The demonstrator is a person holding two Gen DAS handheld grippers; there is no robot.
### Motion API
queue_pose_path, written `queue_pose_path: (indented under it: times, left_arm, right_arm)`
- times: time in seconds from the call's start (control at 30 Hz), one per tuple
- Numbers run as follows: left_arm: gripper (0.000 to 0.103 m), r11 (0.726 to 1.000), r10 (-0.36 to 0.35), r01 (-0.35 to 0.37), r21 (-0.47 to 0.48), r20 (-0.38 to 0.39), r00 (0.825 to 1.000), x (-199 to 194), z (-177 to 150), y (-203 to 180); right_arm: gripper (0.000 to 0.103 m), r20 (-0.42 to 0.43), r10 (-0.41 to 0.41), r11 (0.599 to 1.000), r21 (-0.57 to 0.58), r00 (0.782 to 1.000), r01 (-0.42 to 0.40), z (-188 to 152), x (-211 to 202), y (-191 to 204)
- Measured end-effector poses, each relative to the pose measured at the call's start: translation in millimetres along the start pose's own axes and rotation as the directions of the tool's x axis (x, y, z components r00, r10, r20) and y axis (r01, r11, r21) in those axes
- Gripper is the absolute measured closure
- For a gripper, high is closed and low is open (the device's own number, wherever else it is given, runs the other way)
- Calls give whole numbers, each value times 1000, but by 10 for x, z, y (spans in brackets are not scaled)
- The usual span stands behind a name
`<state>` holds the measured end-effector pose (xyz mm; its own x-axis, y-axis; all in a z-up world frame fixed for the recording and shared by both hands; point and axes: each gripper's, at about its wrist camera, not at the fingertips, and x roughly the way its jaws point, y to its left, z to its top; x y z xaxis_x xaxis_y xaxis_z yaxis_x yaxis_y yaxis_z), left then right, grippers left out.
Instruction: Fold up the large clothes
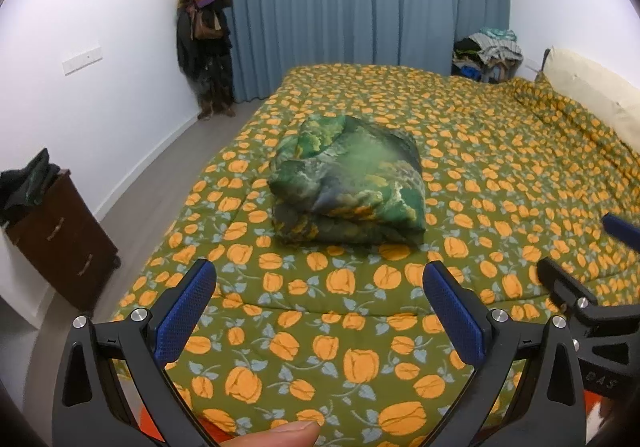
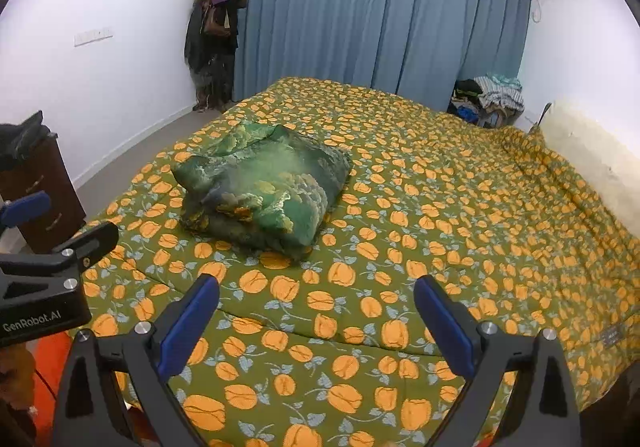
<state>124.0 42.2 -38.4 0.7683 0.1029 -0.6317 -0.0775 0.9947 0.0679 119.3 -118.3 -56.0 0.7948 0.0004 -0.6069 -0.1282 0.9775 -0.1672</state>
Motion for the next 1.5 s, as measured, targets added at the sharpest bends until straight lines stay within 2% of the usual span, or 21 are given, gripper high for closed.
queue_pose_path:
  times: [0.03,0.23,0.5,1.5]
  left_arm:
    - [0,1000,4,-4,4,0,1000,1,-2,-1]
    - [0,1000,9,-9,8,-8,1000,20,-14,6]
    - [0,1000,2,-2,7,-13,1000,27,-19,-5]
    - [0,1000,-7,8,-25,23,1000,-148,36,14]
  right_arm:
    - [4,12,-30,999,-18,999,30,1,-15,17]
    - [4,43,-80,996,-34,996,81,38,-60,-10]
    - [4,84,-81,996,-15,993,83,82,-152,-52]
    - [4,39,24,999,36,999,-25,126,-223,-54]
